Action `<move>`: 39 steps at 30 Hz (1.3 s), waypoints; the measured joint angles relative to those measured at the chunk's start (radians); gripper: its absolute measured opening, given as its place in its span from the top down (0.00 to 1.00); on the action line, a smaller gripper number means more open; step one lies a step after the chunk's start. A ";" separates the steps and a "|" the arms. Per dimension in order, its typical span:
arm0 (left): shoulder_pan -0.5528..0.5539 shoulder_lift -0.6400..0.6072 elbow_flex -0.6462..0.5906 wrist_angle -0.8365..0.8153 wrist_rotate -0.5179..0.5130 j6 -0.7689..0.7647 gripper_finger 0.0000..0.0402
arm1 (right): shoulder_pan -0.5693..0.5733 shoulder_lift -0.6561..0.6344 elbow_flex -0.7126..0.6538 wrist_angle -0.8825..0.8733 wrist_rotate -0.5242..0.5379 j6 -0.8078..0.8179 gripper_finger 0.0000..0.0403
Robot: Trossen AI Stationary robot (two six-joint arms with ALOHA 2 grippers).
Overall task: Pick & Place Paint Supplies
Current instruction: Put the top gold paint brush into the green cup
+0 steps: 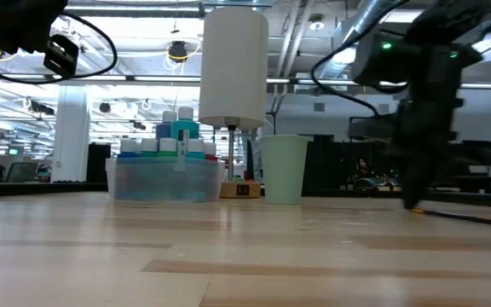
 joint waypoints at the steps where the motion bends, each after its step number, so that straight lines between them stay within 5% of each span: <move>1: 0.000 0.000 0.000 0.000 0.000 0.000 1.00 | -0.011 0.001 0.007 0.004 0.024 -0.023 1.00; 11: 0.000 0.000 0.000 0.000 0.000 0.000 1.00 | -0.030 -0.034 0.096 -0.061 0.172 -0.207 1.00; 27: -0.001 0.031 -0.001 0.016 -0.005 0.000 1.00 | 0.131 -0.283 0.214 -0.234 0.635 -0.253 1.00; 39: -0.001 0.074 -0.001 0.025 -0.005 0.000 1.00 | 0.276 -0.371 0.214 0.073 0.998 -0.584 1.00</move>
